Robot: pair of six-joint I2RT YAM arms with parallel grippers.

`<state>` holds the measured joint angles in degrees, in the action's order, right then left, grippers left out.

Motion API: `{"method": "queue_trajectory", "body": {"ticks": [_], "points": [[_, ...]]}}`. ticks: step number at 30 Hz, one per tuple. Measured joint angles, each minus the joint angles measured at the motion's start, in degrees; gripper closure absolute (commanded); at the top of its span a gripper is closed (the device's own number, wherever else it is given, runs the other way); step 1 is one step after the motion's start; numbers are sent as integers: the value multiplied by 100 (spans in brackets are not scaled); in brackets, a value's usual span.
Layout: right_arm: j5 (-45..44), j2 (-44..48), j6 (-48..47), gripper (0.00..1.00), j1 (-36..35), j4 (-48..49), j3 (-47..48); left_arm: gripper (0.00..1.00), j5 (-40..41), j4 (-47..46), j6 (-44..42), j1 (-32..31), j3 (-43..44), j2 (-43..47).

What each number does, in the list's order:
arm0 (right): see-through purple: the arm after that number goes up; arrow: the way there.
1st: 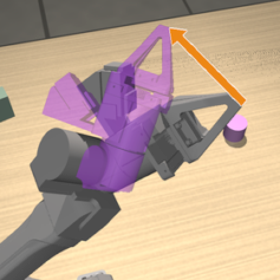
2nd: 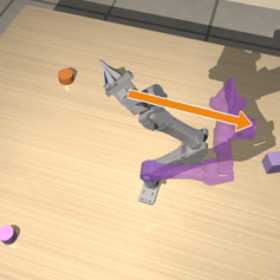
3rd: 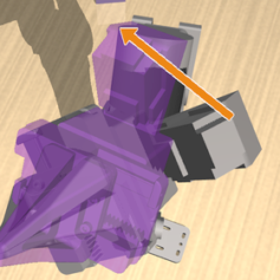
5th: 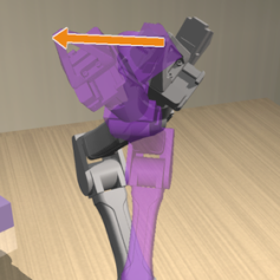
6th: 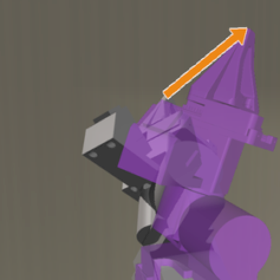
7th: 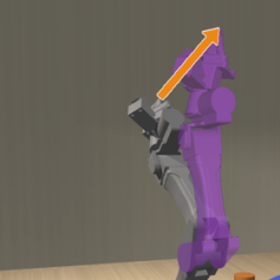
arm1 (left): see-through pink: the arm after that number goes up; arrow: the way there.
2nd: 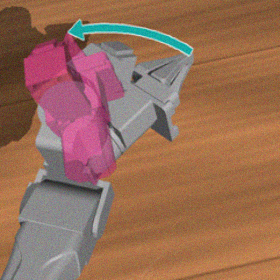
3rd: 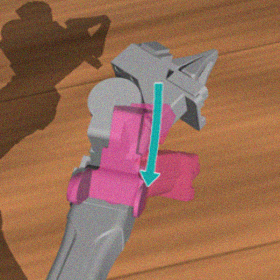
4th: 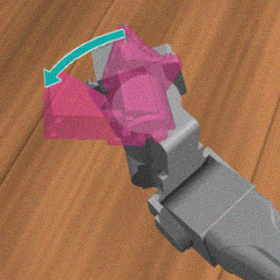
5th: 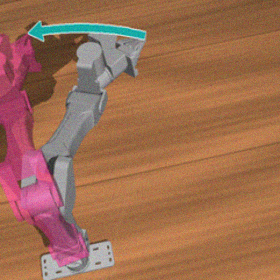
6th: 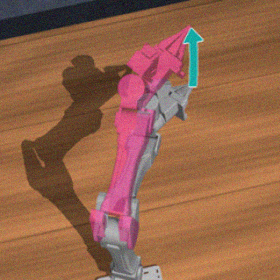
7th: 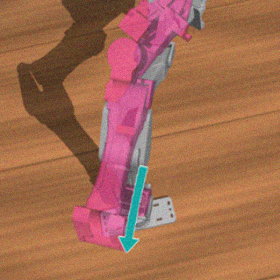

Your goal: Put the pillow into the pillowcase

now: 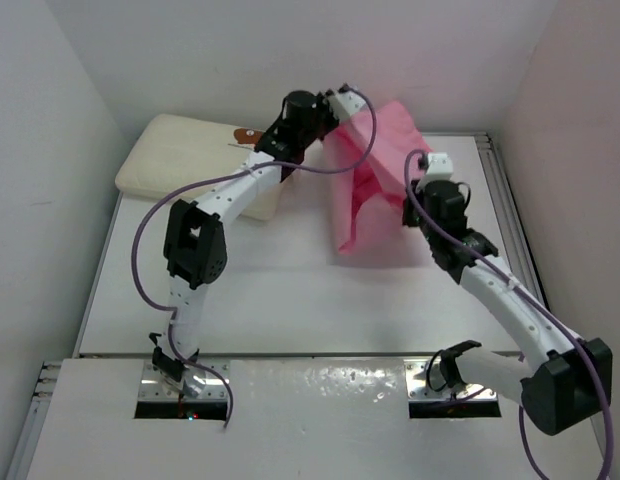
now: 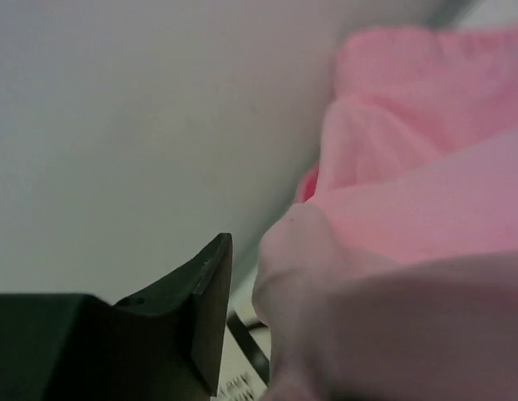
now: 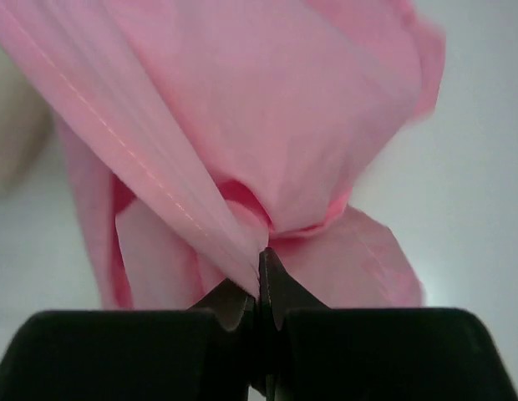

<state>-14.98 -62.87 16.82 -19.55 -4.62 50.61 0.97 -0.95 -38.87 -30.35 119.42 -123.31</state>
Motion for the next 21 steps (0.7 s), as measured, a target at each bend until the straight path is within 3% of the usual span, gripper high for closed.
{"method": "queue_trajectory", "body": {"ticks": [1,2,4,5,9,13,17,21], "points": [[-26,-22,66,100,-33,-87,-286,68,-59,114,-120,2,-315,-13],[-20,-48,168,100,-61,-210,-610,46,-101,251,-216,2,-597,-35],[55,-101,389,100,-105,-444,-1082,22,-140,612,-385,9,-1088,-129],[127,-131,487,100,-133,-551,-1239,1,-142,839,-442,17,-1215,-201],[549,-389,750,100,-214,-632,-1298,0,-289,1853,-417,92,-1246,-433],[938,-881,822,100,-315,-662,-866,0,-828,2883,-391,282,-715,-343],[1279,-1200,855,100,-326,-638,-417,0,-1303,3764,-551,708,-568,258],[1532,-1443,868,100,-328,-619,-52,0,-1290,4183,-782,1414,-894,1062]]}}
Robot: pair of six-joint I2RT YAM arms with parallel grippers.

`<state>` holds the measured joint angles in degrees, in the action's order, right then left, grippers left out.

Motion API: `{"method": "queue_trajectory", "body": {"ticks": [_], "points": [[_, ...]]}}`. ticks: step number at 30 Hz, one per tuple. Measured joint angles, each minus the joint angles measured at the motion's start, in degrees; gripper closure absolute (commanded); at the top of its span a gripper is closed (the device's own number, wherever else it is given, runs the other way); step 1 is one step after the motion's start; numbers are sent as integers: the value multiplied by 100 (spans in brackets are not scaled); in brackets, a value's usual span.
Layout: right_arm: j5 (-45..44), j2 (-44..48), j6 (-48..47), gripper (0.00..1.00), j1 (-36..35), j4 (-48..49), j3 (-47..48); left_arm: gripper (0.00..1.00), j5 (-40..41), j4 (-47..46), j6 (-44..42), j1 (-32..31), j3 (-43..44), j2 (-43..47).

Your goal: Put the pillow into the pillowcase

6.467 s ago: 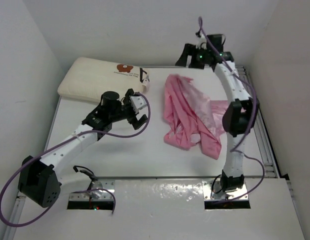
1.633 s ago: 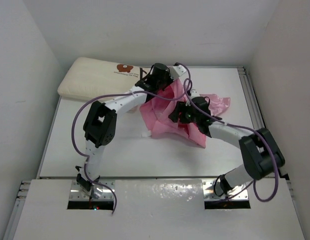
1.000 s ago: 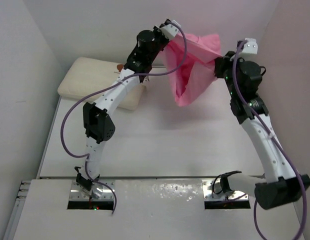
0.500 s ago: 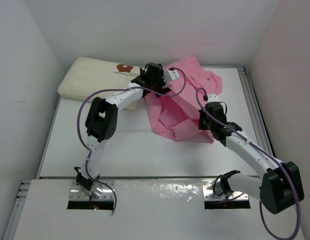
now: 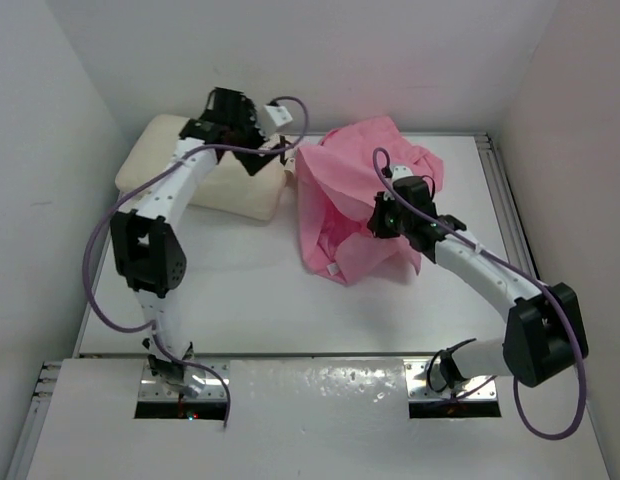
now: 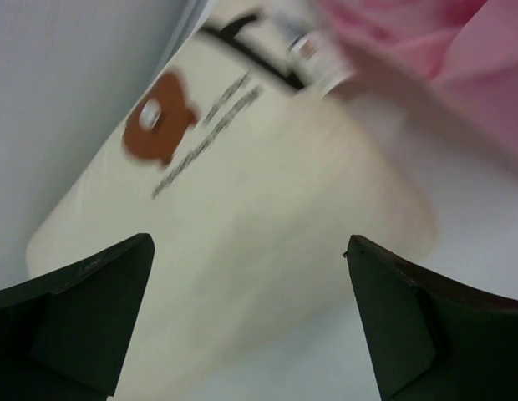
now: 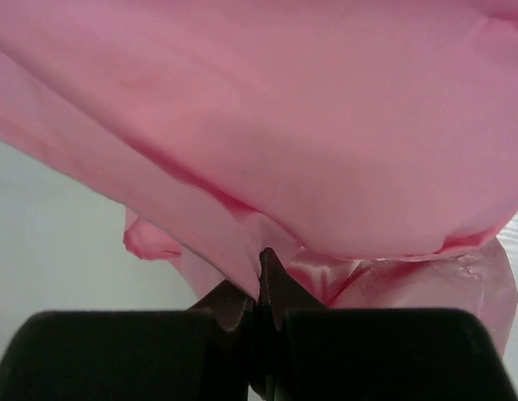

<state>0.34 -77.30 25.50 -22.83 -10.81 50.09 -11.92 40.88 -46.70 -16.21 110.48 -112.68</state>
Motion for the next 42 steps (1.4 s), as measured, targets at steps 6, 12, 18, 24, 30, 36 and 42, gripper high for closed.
{"method": "queue_trajectory", "body": {"ticks": [6,12,18,24,30,36,42], "points": [[199,-282,-2,100,9,-61,352,0,339,-20,-74,1274,-708,422],[404,-566,-7,100,20,-144,800,0,1049,-643,-1069,1740,-2063,431],[509,-745,-4,100,22,-162,1027,0,1521,-1550,-2354,1550,-3755,448],[544,-765,-4,100,20,-236,1032,0,1759,-2944,-2949,1283,-3875,422],[522,-765,2,100,26,-337,1029,0,1993,-4345,-3338,1080,-4347,76],[518,-765,26,100,26,-393,1032,100,2000,-4516,-3193,1027,-4105,-286],[483,-907,378,100,223,-481,1222,100,1746,-3462,-2424,1075,-3285,-275]]}}
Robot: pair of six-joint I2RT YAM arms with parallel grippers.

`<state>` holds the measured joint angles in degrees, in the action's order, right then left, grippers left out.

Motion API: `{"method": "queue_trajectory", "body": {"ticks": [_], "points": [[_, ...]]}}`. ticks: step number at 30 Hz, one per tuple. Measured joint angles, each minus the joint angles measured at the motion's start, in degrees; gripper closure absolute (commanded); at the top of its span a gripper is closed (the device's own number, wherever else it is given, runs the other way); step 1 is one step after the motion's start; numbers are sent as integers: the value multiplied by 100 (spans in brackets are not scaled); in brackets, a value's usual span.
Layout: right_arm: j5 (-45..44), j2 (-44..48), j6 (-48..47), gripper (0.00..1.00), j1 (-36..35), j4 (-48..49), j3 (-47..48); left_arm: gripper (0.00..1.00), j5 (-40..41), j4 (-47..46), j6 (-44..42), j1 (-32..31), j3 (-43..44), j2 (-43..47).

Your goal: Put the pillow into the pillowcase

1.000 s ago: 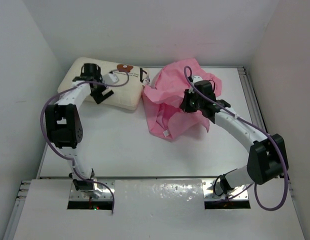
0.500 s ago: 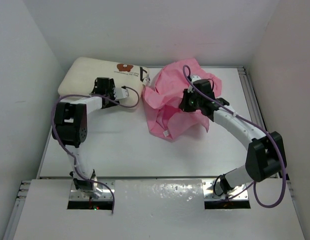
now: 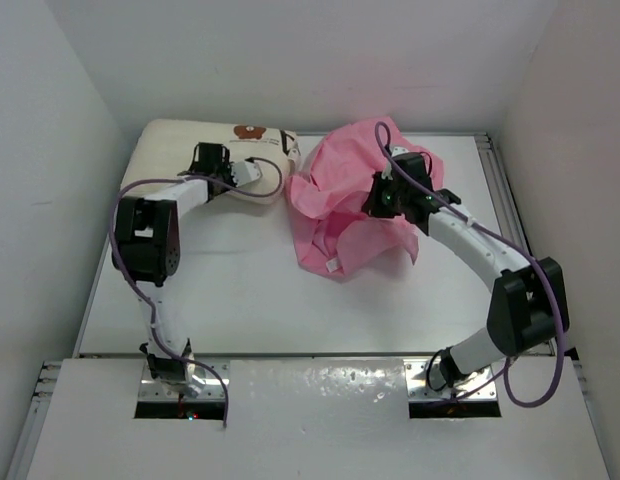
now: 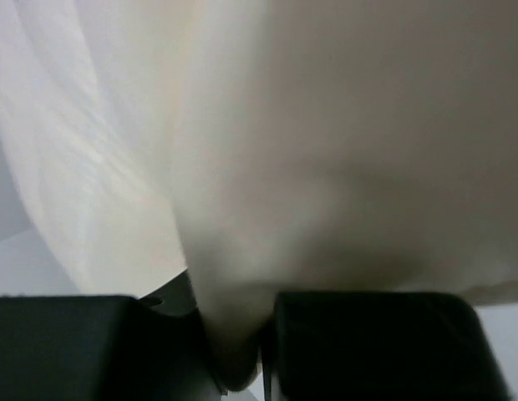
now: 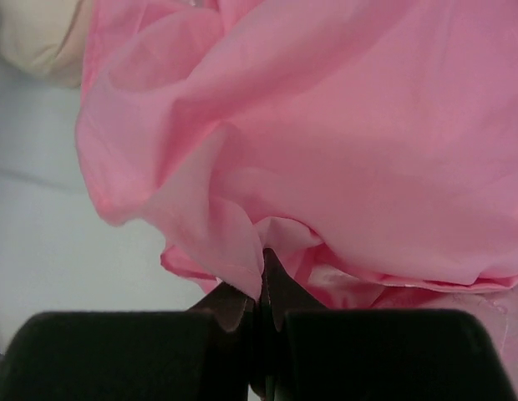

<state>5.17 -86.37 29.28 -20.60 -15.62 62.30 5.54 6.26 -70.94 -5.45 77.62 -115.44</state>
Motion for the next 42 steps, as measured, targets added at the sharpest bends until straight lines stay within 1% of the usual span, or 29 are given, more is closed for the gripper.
{"method": "queue_trajectory", "body": {"ticks": [1,3,5,8,12,14,17,20,24,26,30,35,38,42], "points": [[-4,-26,35,100,22,4,26,100,-66,254,129,31,94,37],[-24,-240,269,100,181,-37,275,100,-343,1058,581,127,479,173],[-52,-466,509,100,358,-59,553,100,-605,1849,911,260,990,343],[-162,-785,918,100,660,-96,962,100,-979,2809,1126,551,1617,833],[-291,-1338,1401,100,986,-227,1700,100,-1366,3921,826,828,1762,1928],[-350,-1646,1567,100,1075,-293,2120,100,-1504,4507,595,850,1746,2479],[-361,-2033,1729,100,1097,-330,2603,100,-1864,5327,208,778,1740,3180],[-341,-2138,1799,100,1019,-382,2667,100,-2052,5947,52,472,1657,3654],[-341,-2070,1843,100,800,-345,2406,100,-2186,6328,52,-444,1187,4019],[-341,-1980,1856,100,686,-337,2144,100,-2277,6502,26,-704,1014,4022],[-345,-1880,1853,100,557,-369,1893,100,-2417,6948,-229,-828,935,4000],[-387,-1867,1856,100,551,-404,1884,100,-2551,7193,-455,-966,927,4087],[-479,-1934,1860,100,590,-551,2079,100,-2623,7099,-363,-1126,719,4304],[-525,-1996,1849,100,592,-544,2249,100,-2420,6168,363,-1416,-37,4658]]}}
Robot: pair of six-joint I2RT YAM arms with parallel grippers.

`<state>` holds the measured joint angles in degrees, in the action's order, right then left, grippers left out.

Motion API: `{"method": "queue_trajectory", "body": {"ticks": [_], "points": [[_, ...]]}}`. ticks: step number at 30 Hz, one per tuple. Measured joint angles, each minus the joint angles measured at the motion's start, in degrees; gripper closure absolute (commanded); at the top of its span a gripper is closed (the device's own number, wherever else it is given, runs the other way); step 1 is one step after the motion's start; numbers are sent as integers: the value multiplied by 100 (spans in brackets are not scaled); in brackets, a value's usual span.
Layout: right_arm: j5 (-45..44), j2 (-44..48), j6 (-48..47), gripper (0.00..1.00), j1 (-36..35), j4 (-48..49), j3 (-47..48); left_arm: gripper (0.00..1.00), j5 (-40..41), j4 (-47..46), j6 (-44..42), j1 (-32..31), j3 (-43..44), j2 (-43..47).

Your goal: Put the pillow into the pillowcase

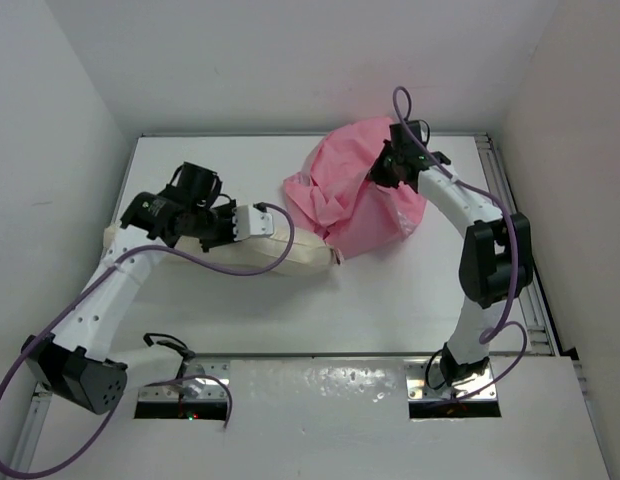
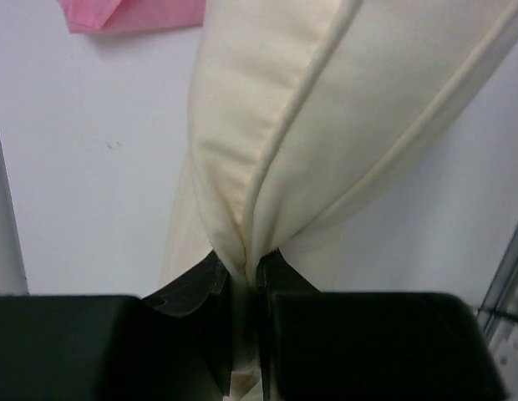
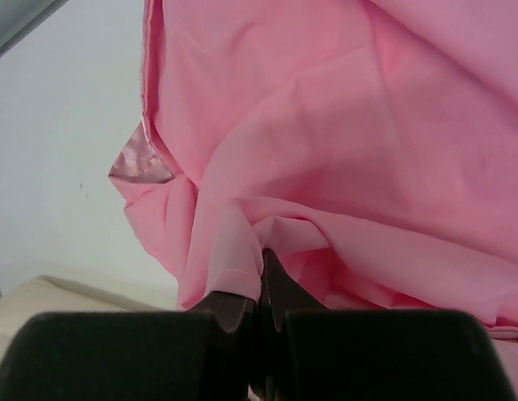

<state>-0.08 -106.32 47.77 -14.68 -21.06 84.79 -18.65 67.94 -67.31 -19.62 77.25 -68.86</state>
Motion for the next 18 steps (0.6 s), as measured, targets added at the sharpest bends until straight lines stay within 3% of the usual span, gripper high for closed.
{"method": "queue_trajectory", "body": {"ticks": [4,9,18], "points": [[-66,109,-57,100,-133,33,-232,100,579,-1357,918,-188,-850,166],[-37,669,-107,100,-428,68,-916,100,1445,-2656,1657,-254,-975,55],[-11,1217,-481,100,-649,79,-1128,100,1895,-3226,1912,-254,-699,-52]]}}
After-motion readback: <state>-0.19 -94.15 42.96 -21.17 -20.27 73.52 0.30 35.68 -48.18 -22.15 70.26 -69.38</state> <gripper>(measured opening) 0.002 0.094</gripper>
